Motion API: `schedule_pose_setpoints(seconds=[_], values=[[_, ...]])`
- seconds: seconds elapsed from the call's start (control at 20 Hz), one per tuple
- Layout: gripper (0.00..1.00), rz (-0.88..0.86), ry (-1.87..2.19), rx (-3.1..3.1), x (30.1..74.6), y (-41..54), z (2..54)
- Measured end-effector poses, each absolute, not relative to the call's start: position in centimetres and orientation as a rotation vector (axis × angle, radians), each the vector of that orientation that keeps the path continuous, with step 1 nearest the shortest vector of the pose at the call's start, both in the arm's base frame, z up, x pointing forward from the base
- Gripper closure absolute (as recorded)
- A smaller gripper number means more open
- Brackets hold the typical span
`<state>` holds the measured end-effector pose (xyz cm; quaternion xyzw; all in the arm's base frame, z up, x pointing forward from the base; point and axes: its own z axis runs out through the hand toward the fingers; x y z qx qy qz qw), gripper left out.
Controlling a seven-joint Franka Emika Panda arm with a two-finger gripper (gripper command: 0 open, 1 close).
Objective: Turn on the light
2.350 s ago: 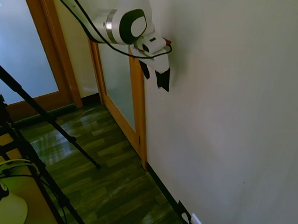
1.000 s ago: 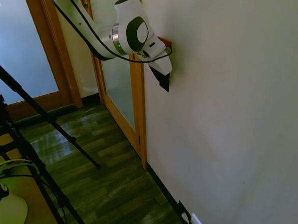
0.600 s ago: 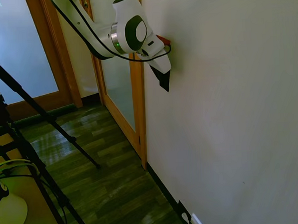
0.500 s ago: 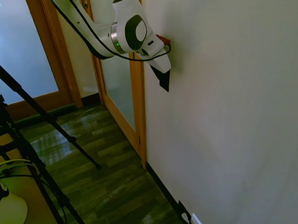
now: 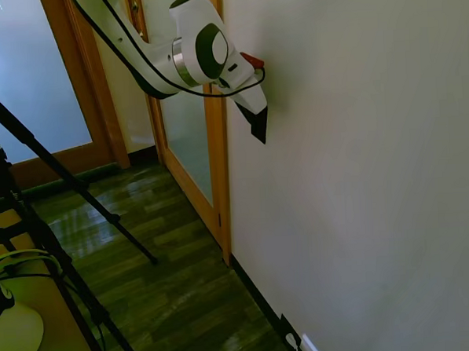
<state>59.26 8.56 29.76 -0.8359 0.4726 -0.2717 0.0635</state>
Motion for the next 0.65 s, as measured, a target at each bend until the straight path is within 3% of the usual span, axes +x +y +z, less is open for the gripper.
schedule_pose_setpoints(seconds=[0.05,0.1,0.4,0.65], values=[[1.0,-0.831,1.428,-2.519,58.9,8.7,30.2],[0.0,-0.837,1.42,-2.51,58.7,8.9,30.8],[0.0,-0.803,1.387,-2.519,57.4,10.2,30.2],[0.0,-0.825,1.371,-2.476,52.5,9.3,28.5]])
